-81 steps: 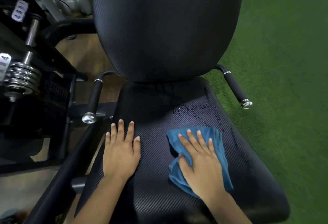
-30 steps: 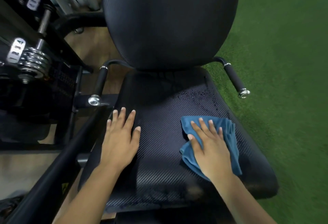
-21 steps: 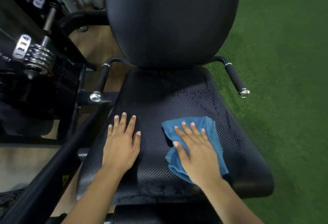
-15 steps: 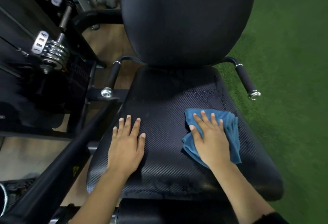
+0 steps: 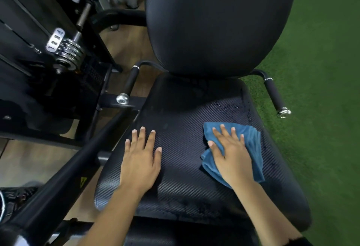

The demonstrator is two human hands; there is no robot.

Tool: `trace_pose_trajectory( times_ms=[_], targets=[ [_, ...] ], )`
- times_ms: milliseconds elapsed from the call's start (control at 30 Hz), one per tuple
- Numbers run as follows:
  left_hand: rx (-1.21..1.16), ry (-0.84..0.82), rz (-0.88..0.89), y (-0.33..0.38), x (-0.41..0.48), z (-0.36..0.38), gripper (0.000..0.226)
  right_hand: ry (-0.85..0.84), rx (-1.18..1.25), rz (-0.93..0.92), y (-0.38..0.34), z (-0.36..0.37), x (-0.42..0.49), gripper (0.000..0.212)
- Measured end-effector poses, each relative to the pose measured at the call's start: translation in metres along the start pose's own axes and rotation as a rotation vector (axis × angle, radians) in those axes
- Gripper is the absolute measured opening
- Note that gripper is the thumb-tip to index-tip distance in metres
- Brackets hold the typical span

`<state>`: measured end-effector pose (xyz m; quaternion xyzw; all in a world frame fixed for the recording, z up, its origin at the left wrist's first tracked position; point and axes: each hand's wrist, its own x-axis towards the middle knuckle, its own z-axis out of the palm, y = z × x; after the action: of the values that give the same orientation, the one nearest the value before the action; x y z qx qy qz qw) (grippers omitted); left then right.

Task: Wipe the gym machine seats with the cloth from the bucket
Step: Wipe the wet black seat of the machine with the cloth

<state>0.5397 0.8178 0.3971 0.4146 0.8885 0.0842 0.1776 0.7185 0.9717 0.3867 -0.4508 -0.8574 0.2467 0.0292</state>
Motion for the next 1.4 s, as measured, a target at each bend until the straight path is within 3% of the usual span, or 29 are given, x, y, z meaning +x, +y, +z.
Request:
trace_pose_trajectory(
  times_ms=[100,200,300,467,567,667,767,900,1100,1200,1400],
  targets=[
    [0.012,0.013,-0.011,0.002,0.001,0.002,0.077,-0.043,-0.005,-0.137,-0.022,0.008,-0.006,0.064],
    [0.004,0.025,-0.021,0.004,0.004,-0.002,0.07,-0.072,-0.021,-0.235,-0.025,0.009,-0.027,0.059],
    [-0.005,0.028,-0.021,0.002,0.012,-0.007,0.055,-0.051,-0.048,-0.174,-0.007,0.002,-0.021,0.059],
    [-0.037,0.054,-0.022,-0.006,0.028,-0.012,0.055,-0.024,-0.068,-0.041,-0.011,0.008,0.02,0.053],
    [-0.061,0.065,-0.022,-0.004,0.039,-0.009,0.055,-0.058,-0.055,-0.131,-0.03,0.018,0.019,0.06],
    [-0.097,0.065,-0.014,0.001,0.048,-0.007,0.055,-0.071,-0.033,-0.21,-0.024,0.015,-0.003,0.055],
    [-0.105,0.06,0.009,0.002,0.051,-0.006,0.054,-0.03,-0.029,-0.153,-0.009,0.007,-0.009,0.054],
    [-0.109,0.056,0.022,0.002,0.061,-0.006,0.056,-0.026,-0.013,-0.037,-0.013,0.01,0.033,0.068],
    [-0.137,0.062,0.043,0.012,0.079,-0.001,0.055,-0.108,-0.004,-0.197,-0.025,0.018,0.032,0.059],
    [-0.129,0.048,0.053,0.012,0.083,-0.004,0.062,-0.069,0.007,-0.14,-0.008,0.009,0.018,0.056],
    [-0.123,0.075,0.067,0.005,0.097,-0.007,0.052,-0.042,-0.075,-0.06,-0.018,0.018,0.057,0.062]
  ],
)
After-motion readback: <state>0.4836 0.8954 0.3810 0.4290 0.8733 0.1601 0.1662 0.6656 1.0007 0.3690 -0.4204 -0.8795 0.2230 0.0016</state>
